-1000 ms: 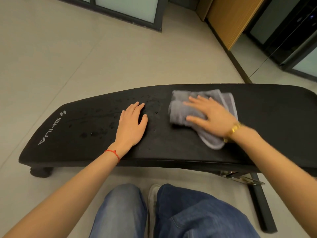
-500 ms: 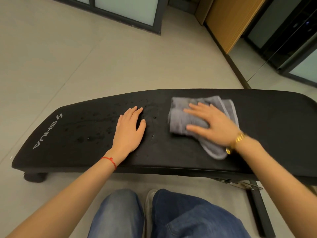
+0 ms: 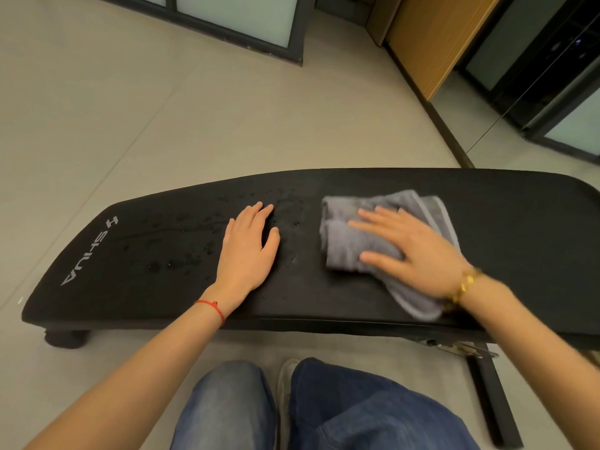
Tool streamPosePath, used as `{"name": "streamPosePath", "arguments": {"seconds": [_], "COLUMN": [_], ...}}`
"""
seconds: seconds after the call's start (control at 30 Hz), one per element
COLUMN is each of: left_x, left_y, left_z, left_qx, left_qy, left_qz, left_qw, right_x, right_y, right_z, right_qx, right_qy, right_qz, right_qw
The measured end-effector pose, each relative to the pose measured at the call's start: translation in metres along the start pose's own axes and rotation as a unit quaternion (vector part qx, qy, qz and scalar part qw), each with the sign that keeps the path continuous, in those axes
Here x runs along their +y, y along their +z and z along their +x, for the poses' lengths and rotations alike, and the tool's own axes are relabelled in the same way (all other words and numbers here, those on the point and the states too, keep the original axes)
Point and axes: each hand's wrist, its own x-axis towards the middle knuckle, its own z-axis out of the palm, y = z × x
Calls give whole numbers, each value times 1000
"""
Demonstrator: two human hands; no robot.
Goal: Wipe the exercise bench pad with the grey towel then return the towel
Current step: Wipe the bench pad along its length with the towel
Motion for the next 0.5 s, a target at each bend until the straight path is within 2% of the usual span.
{"name": "streamPosePath", "arguments": {"seconds": [0.07,0.17,0.23,0.37,0.43,0.5], "left_x": [0,1,0,-2,-2,-1], "left_y": [-1,-1,0,1,1,1], "left_z": [0,0,0,1,1,0], "left_qx": [-3,-3,-3,-1,-1,-1], "left_qy": [0,-1,1,5,3,2], "left_qz": [3,4,6,5,5,7], "left_qw": [1000,1000,1000,1000,1000,1000], "right_x": [26,33,12,-39,-39,-20], "right_y": [-5,6,17,27,18,6], "right_z": [44,97,93,10,-15,-1], "right_qx": [22,-5,-11,-21,-53,-60], "right_qy": [65,124,91,-64,-90,-81], "right_qz": [-16,-62,-68,-53,-30,3], "right_qw": [998,990,994,996,994,995]}}
